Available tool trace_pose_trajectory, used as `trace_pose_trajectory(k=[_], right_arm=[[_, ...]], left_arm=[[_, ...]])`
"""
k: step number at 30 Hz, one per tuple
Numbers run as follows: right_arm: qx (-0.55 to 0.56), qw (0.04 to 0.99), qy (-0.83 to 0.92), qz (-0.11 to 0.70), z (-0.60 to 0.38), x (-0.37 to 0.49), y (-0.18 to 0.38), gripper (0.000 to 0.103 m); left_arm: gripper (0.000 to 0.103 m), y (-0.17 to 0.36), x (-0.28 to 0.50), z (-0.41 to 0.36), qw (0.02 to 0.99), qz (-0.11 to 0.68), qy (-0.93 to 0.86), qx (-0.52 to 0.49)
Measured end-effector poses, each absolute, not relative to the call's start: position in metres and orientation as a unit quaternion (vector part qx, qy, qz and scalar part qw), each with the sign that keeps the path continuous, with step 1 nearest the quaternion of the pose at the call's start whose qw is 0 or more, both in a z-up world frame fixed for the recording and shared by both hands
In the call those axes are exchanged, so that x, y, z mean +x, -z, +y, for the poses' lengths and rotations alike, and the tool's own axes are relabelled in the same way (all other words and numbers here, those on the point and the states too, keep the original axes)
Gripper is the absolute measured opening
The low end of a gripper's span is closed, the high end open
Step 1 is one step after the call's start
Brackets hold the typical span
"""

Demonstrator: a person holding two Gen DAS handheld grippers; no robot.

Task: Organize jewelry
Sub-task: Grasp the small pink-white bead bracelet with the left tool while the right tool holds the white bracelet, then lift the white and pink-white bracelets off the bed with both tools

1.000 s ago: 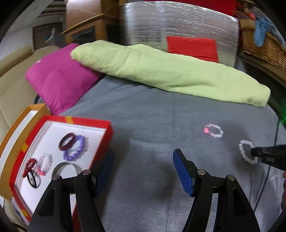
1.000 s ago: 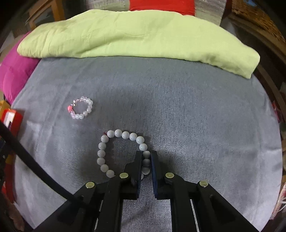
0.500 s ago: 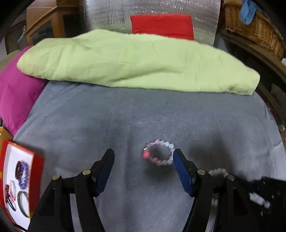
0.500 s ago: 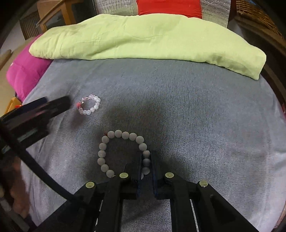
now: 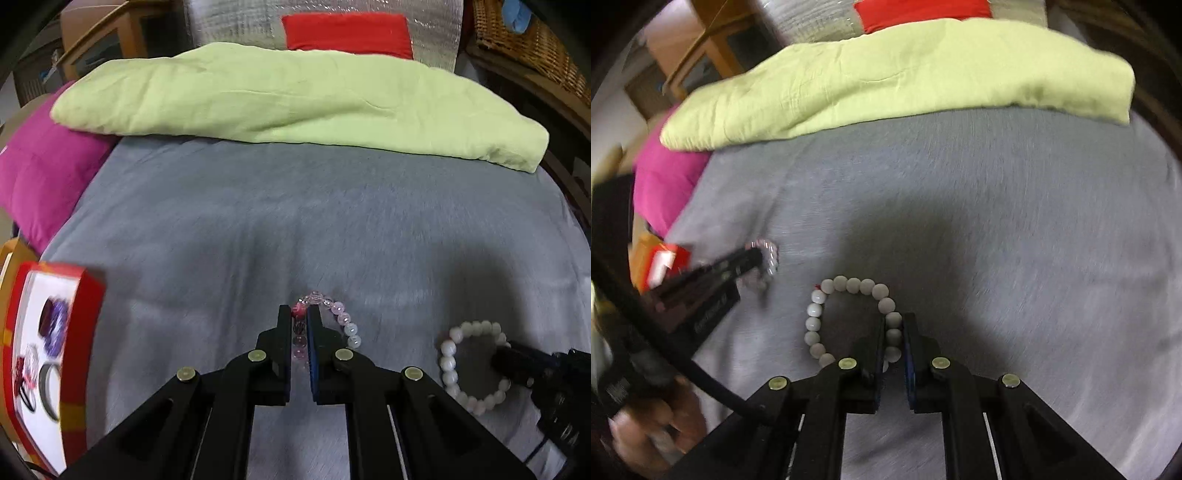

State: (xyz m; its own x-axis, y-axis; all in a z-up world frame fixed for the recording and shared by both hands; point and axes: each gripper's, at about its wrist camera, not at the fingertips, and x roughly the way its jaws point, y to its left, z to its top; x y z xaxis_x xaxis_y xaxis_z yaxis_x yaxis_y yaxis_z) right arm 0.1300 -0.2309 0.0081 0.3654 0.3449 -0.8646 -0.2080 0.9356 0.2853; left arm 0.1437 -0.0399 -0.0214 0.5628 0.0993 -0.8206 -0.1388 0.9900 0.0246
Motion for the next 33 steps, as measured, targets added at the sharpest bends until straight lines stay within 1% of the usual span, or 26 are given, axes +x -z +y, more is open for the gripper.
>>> trace_pose_trajectory(k=[8, 16, 23, 33], right_arm=[[0.122, 0.832, -0.189, 0.508, -0.197, 0.082, -0.031, 0.01], [0.156, 0.839, -0.209, 0.477, -0.174, 0.054, -0.032, 0.01], [0.149, 0.856, -0.196, 0.455, -0.179, 0.041, -0.028, 0.01], [0.107, 0.877, -0.185, 0.43, -0.173, 0.042, -0.029, 0.01]], left_arm=[[0.008, 0.008, 0.075, -0.009, 0.897, 0.434, -0.077, -0.038], [0.008, -0.006, 0.026, 0.016, 0.905, 0.41, -0.088, -0.064], [0.008, 0.004, 0.017, 0.022, 0.906, 0.407, -0.09, -0.072], [0.008, 0.009, 0.019, 0.025, 0.907, 0.402, -0.095, -0.078]])
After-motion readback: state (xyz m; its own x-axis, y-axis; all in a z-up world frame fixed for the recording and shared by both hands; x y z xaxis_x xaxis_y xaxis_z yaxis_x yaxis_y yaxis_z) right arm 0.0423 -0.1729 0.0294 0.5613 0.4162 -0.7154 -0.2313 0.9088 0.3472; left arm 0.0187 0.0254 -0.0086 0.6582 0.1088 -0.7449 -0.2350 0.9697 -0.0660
